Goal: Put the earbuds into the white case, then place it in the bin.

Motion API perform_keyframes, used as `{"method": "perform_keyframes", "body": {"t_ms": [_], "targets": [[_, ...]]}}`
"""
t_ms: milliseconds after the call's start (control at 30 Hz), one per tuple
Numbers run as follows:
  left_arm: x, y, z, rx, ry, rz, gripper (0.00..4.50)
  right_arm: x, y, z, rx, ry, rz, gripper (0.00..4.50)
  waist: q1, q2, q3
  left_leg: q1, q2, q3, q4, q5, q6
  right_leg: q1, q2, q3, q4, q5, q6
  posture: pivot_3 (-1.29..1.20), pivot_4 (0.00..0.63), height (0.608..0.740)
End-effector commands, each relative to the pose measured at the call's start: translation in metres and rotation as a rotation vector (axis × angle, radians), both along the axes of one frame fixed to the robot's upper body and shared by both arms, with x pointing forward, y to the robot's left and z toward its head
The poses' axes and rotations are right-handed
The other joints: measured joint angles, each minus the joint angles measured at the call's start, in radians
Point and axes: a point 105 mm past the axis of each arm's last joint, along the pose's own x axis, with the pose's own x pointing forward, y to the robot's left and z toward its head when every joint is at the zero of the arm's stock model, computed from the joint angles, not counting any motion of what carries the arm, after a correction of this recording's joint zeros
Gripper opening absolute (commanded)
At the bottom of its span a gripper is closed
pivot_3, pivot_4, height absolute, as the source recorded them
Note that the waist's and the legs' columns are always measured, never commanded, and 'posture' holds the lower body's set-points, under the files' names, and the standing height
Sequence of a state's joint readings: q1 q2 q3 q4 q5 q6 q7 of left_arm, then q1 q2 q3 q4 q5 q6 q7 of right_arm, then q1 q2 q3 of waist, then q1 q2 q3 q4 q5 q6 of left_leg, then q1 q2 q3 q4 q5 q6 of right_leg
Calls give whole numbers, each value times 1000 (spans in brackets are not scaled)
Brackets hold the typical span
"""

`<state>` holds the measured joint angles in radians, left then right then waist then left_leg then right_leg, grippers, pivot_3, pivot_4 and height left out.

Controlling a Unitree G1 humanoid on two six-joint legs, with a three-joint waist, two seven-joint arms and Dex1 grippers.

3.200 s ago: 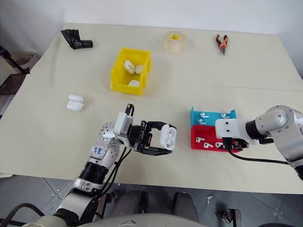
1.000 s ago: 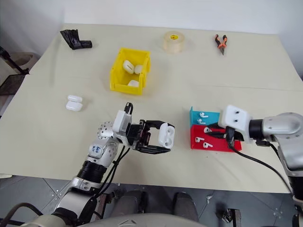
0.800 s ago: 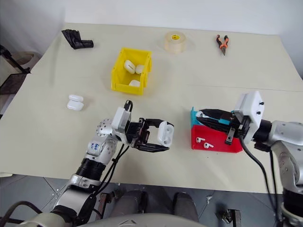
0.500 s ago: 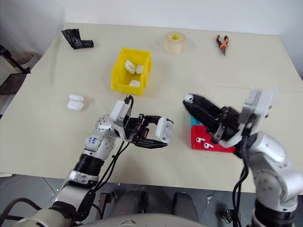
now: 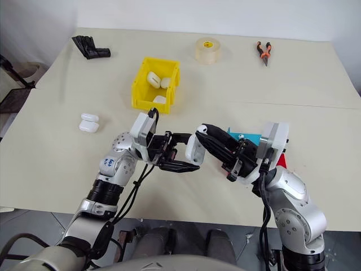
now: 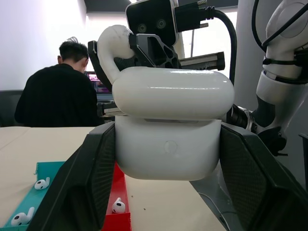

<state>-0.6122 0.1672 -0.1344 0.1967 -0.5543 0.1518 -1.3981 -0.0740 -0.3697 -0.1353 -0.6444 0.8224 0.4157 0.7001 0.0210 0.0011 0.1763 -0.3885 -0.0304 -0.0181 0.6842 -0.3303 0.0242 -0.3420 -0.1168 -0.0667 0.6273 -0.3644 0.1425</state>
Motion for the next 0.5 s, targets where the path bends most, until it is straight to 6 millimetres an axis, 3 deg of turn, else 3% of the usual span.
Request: {"method": "perform_keyframes", "body": {"t_ms": [33, 500], "targets": [[-6, 2, 10, -44, -30, -8, 2795, -2, 0, 6, 17, -26, 1, 529, 0, 0, 0, 0, 0, 0, 0, 0, 0, 0, 0, 0, 0, 0, 0, 0, 150, 740], [-4, 2, 12, -49, -25, 2, 2795, -2, 2, -8, -30, -13, 17, 529, 1, 0, 0, 0, 0, 0, 0, 0, 0, 0, 0, 1, 0, 0, 0, 0, 150, 740]]}}
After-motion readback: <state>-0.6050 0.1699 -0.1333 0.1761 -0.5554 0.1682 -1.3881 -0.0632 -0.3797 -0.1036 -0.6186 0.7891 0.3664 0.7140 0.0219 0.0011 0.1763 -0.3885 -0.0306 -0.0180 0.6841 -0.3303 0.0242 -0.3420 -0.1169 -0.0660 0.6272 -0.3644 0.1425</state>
